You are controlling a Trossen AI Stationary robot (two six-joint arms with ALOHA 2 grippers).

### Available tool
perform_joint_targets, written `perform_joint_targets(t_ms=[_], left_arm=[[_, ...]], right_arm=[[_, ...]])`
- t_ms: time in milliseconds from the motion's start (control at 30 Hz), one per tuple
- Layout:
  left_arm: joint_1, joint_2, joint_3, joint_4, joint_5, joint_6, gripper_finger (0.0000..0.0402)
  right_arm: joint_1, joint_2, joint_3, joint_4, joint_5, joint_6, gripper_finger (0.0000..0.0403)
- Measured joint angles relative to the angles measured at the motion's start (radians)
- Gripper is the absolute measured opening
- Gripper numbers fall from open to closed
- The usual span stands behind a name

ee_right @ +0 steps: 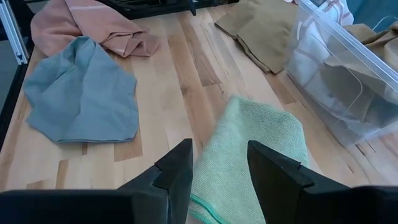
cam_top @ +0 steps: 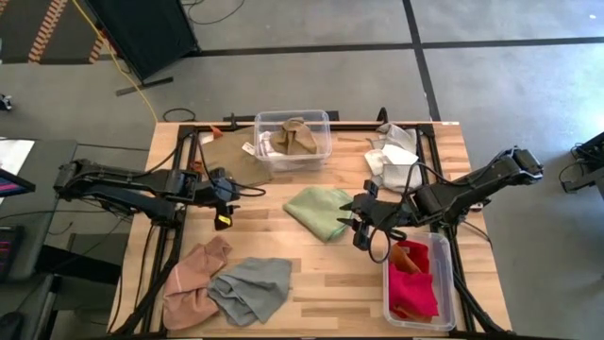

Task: Sort towels by color in basket
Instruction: Put the right brown towel into the top transparent bin

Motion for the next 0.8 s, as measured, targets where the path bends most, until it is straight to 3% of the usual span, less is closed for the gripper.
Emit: perform_joint_targets(t_ms=[800], left_arm=[[0.000,0.000,0.000,0.002,0.001,0.001,0.0175]], right_arm=[[0.026,0.000,0.000,-0.002,0.000,0.016,0.0179]])
